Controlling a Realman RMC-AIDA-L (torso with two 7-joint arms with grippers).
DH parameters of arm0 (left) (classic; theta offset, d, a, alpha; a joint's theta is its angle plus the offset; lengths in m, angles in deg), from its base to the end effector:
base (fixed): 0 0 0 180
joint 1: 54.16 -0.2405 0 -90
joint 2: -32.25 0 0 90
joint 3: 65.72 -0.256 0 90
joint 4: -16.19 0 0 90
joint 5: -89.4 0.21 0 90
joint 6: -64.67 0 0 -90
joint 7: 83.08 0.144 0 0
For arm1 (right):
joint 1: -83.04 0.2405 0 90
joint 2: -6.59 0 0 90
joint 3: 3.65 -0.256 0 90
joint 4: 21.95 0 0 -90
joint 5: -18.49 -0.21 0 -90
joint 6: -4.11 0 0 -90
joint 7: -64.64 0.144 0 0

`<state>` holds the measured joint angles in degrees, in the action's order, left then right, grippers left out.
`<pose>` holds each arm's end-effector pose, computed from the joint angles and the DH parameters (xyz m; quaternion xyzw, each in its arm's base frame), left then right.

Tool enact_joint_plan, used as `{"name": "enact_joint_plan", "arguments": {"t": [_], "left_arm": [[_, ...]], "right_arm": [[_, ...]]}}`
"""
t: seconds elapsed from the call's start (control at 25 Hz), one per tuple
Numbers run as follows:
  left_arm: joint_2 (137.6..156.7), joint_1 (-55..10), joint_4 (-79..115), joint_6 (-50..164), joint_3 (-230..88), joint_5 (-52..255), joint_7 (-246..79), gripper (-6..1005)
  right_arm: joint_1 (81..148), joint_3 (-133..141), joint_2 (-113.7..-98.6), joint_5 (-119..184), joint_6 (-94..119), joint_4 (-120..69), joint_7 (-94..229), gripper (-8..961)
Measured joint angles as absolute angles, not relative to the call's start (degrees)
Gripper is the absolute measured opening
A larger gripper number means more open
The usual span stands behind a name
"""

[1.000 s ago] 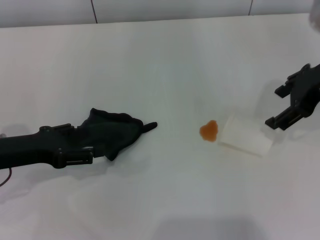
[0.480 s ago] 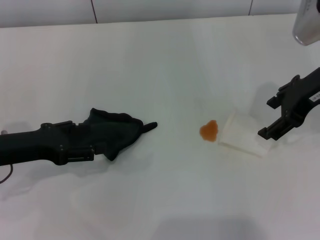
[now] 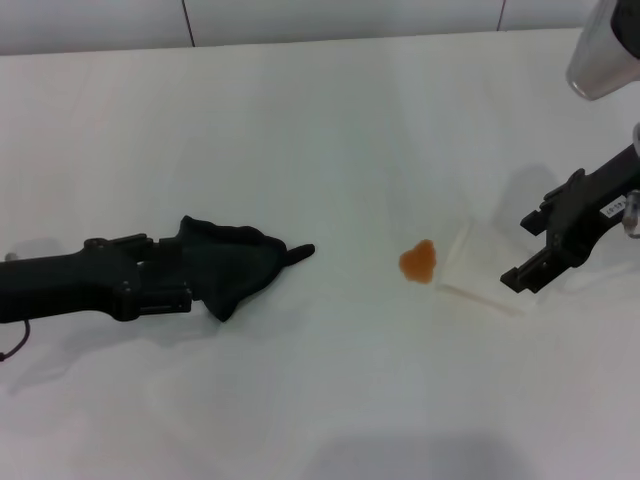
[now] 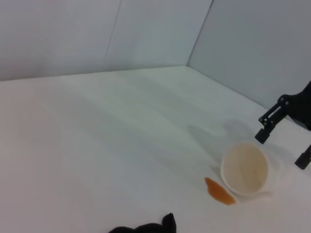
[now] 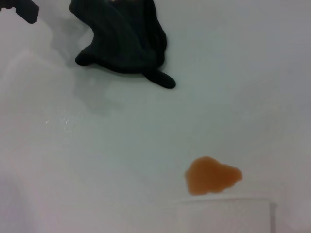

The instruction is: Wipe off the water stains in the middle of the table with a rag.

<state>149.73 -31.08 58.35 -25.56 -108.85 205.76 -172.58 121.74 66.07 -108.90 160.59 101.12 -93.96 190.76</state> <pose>-0.3002 0.2995 0.0130 -0.9211 -0.3144 -0.1973 0.1177 0.1814 0.3625 0.0306 -0.9583 0.2190 -0.1567 0.0957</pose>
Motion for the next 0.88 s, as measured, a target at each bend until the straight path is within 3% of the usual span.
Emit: {"name": "enact_joint_plan", "arguments": {"t": [0.88], "left_arm": [[149.85,-30.87,58.29,-24.88,-109.14,205.76,-172.69,875]], "right_arm": [[121.48,68.53,-108.87,160.59,96.65,-90.15,190.67,842]]}}
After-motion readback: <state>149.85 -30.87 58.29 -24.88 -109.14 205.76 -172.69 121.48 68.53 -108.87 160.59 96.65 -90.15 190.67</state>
